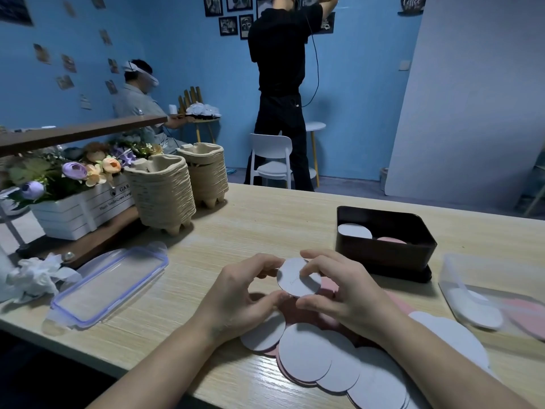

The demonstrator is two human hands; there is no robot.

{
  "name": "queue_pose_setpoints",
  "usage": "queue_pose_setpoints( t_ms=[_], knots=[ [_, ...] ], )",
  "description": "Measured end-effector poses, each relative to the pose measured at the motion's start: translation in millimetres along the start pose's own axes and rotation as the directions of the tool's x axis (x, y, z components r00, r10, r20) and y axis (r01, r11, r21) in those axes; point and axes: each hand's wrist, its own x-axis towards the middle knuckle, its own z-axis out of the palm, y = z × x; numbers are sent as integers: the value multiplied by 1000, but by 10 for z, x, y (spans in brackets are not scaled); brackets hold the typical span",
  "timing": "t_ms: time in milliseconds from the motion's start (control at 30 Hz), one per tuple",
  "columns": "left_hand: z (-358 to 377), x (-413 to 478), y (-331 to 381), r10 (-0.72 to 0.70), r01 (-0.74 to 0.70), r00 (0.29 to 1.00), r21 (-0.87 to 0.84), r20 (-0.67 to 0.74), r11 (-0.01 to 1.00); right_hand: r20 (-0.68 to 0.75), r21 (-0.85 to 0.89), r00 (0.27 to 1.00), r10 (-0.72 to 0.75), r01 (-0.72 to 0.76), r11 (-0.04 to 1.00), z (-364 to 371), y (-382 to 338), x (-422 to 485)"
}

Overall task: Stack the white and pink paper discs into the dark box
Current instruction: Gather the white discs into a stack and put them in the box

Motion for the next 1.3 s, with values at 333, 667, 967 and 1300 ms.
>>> queue_pose_setpoints(
  t_ms=[333, 667, 967, 1300],
  knots=[
    [-13, -6, 4, -50, 51, 991, -3, 125, 999, 122, -31, 993, 4, -1, 1000, -108, -34, -22],
    [-36, -38, -11, -137, 126, 971, 71, 195, 990, 166, -63, 985, 49, -39, 997, -151, -38, -49],
    [-241, -180, -14, -174, 166, 909, 55, 380, 985, 190, -91, 979, 72, -56, 994, -185, -50, -77],
    [-154, -185, -171, -220, 171, 934, 187, 282, 967, 168, -89, 983, 69, -54, 995, -177, -58, -62]
  ],
)
